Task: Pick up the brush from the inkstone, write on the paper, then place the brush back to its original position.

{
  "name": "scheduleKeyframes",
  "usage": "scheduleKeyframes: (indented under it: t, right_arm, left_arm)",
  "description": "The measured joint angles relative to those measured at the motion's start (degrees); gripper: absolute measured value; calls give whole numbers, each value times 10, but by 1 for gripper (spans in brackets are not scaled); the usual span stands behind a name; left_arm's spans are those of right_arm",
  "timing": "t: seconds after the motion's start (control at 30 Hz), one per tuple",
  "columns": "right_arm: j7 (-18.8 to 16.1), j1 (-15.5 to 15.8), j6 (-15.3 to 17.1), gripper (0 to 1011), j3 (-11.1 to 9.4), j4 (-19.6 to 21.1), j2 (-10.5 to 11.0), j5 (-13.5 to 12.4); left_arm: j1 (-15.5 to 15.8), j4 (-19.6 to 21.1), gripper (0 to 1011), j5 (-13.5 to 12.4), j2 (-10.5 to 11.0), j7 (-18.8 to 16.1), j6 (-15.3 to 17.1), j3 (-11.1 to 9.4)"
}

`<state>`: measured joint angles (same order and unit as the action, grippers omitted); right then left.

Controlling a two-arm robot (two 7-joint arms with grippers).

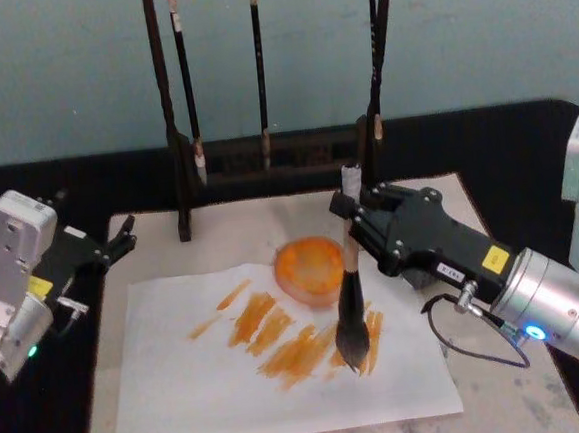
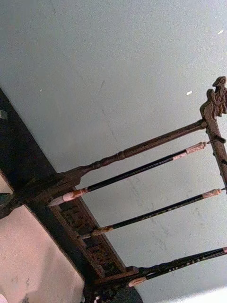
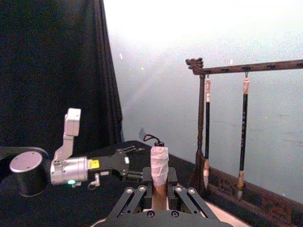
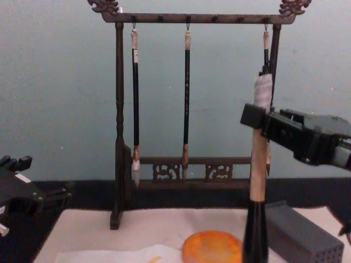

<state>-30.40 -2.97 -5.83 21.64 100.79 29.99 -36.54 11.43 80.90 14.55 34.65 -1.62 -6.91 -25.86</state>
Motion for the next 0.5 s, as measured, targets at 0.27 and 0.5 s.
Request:
scheduleKeyframes:
  t: [0.27,0.5]
  right_arm:
    - [2,-21,1,185,-1,-16,-8,2]
    - [11,-47,18,185,3,-35,-19,6]
  left_arm:
    - [0,0,1001,0,0,0,0,0]
    - [0,0,1001,0,0,0,0,0]
